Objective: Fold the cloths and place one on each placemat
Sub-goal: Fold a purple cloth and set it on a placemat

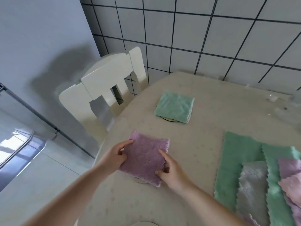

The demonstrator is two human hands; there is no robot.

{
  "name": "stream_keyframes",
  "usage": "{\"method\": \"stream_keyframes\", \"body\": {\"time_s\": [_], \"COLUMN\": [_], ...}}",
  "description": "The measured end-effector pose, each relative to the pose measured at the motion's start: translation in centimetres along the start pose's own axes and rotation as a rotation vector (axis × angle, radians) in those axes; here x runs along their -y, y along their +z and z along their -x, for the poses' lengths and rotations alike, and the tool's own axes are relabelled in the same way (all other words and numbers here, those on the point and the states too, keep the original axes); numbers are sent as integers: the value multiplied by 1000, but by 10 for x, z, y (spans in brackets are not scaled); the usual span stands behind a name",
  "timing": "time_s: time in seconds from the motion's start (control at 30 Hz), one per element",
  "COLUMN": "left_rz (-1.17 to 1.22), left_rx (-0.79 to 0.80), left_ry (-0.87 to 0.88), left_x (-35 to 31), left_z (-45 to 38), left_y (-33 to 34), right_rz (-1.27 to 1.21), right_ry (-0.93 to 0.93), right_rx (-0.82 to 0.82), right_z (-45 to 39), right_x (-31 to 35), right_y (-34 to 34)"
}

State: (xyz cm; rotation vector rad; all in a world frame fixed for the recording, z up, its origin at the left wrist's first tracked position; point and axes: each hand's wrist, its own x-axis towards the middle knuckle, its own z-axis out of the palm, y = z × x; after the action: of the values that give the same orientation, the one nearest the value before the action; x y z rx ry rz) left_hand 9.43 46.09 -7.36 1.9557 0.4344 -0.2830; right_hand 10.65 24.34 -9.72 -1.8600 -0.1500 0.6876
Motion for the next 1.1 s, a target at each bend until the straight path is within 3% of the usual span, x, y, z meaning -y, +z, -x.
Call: {"method": "stream_keyframes", "body": {"time_s": [0.2, 0.33, 0.43, 0.6, 0.83, 0.93, 1.03, 1.1], "left_rz": [-213, -637, -822, -970, -922, -867, -678, -545], "left_rx": [66, -73, -92, -13, 26, -33, -174, -172], "left_ry": [37, 298, 468, 401, 357, 329, 411, 449], "left_x": [6, 9, 16, 30, 26, 11, -11, -30], "left_z": [-9, 2, 4, 4, -1, 1, 13, 28], "left_y": [-8, -2, 10, 29, 28, 28, 39, 59], "right_rz": [180, 670, 928, 1093, 1075, 841, 584, 493], "right_ry": [-40, -65, -178, -97, -142, -185, -305, -339], "right_rx": [-91, -153, -209, -123, -68, -72, -217, -275], "right_z": [-5, 4, 5, -3, -6, -2, 17, 33], "right_x": [3, 11, 9, -2, -6, 3, 11, 10], "right_y": [7, 4, 9, 8, 3, -14, -34, -49]}}
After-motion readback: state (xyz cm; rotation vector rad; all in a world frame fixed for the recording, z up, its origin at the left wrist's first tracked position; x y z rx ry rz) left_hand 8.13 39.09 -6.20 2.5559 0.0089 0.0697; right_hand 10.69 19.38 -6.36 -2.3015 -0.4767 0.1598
